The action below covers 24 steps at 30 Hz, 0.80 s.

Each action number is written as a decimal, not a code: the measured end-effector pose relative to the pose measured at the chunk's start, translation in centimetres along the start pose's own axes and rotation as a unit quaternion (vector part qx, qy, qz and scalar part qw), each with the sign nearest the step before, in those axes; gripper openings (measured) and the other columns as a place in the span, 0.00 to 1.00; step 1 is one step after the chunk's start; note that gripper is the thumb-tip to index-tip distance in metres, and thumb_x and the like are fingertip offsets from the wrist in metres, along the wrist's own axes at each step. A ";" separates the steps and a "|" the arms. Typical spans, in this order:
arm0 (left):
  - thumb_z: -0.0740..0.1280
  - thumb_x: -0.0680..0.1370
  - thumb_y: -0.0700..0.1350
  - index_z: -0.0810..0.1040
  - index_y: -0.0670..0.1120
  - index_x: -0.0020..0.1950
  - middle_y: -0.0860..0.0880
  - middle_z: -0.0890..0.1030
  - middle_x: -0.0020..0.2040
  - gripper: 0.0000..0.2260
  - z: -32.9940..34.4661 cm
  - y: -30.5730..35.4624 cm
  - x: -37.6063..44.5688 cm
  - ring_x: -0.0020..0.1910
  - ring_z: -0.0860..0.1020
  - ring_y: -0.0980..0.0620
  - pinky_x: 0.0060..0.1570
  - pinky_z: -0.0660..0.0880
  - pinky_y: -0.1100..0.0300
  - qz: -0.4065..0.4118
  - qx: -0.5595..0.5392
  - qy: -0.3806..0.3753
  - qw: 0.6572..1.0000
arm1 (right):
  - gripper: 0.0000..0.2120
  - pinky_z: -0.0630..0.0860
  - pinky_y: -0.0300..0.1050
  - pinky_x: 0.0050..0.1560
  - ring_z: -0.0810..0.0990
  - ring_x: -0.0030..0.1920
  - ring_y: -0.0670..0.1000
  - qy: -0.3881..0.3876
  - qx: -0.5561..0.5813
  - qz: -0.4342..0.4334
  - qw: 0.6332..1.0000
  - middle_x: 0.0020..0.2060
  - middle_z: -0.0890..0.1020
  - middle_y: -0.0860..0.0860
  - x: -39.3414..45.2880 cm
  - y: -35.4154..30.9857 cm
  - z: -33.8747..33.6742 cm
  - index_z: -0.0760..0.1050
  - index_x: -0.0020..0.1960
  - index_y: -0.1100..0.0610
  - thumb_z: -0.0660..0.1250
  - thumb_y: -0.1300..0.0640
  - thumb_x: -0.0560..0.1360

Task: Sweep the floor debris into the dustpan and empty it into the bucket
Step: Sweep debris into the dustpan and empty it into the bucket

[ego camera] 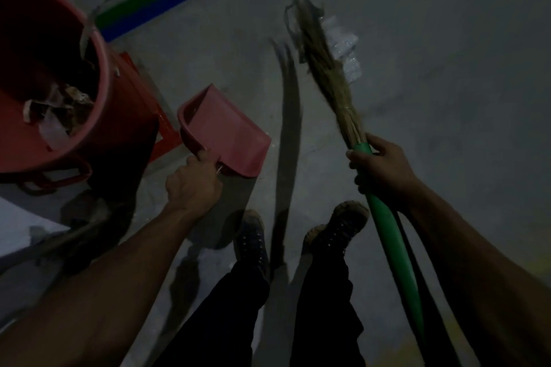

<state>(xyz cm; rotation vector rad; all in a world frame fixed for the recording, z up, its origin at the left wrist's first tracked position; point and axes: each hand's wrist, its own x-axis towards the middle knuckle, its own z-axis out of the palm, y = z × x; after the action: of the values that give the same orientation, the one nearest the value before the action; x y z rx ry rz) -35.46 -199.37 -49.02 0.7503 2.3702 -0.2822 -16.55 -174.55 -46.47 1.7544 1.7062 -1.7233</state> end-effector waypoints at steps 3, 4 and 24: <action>0.62 0.78 0.45 0.64 0.35 0.67 0.36 0.74 0.60 0.21 -0.9 0.7 0.2 0.56 0.76 0.36 0.50 0.72 0.48 0.007 -0.006 -0.004 1.000 | 0.19 0.74 0.43 0.26 0.77 0.24 0.51 0.047 0.059 0.008 0.997 0.39 0.79 0.60 -1.5 0.3 -1.7 0.74 0.66 0.55 0.69 0.60 0.76; 0.61 0.78 0.45 0.64 0.35 0.67 0.36 0.74 0.60 0.21 -1.1 0.9 0.3 0.56 0.76 0.36 0.50 0.72 0.47 0.010 -0.012 -0.005 1.000 | 0.17 0.74 0.43 0.26 0.77 0.24 0.51 0.065 0.075 0.017 0.995 0.38 0.79 0.60 -1.7 0.7 -2.2 0.75 0.64 0.57 0.69 0.60 0.76; 0.60 0.80 0.47 0.68 0.38 0.64 0.37 0.74 0.60 0.16 3.2 -0.2 5.4 0.57 0.75 0.37 0.55 0.74 0.46 0.012 -0.035 -0.002 0.999 | 0.19 0.81 0.63 0.50 0.82 0.49 0.65 0.083 -0.005 0.080 0.993 0.50 0.80 0.63 13.0 3.0 5.5 0.74 0.61 0.63 0.69 0.59 0.72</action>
<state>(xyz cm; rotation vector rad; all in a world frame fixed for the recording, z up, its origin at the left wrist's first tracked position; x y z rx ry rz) -37.41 -198.30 -54.90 0.7437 2.3533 -0.1883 -21.52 -172.08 -59.80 2.0199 1.5803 -1.5397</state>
